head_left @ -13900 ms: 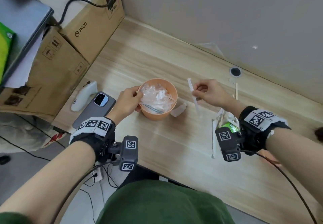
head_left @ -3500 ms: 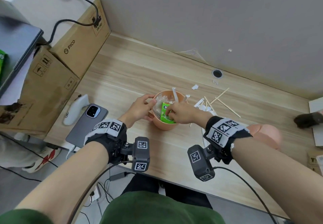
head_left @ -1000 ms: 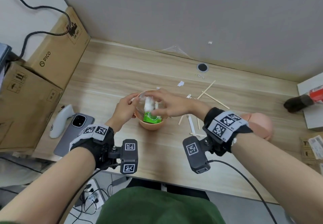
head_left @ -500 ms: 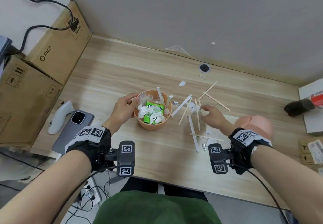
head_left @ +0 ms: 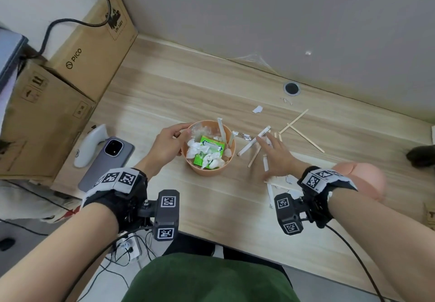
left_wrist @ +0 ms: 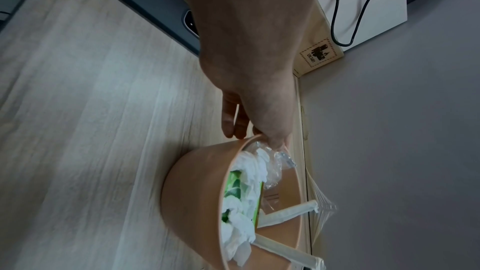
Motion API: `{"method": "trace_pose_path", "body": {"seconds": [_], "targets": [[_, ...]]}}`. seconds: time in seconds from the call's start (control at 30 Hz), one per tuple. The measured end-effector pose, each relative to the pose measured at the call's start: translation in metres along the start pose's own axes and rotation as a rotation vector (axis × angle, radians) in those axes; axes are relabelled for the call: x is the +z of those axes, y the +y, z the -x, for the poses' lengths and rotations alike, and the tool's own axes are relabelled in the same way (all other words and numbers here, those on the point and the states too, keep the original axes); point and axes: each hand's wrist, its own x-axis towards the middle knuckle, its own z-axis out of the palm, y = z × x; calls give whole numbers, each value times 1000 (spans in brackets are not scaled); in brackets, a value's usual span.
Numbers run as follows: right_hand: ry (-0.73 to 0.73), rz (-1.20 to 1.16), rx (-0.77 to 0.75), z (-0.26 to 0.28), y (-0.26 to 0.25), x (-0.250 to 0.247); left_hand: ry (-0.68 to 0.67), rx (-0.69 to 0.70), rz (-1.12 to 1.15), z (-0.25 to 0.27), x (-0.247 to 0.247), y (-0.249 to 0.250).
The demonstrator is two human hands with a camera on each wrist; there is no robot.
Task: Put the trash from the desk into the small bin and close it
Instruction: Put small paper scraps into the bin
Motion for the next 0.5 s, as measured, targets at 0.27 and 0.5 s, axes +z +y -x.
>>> {"method": "trace_pose_path", "body": {"seconds": [0.27,0.5], "targets": [[224,-226,96,4,18,-4,2,8,24,1,0,0],[445,-552,368,17,40,-11,28,-8,19,-4,0,-1]]}}
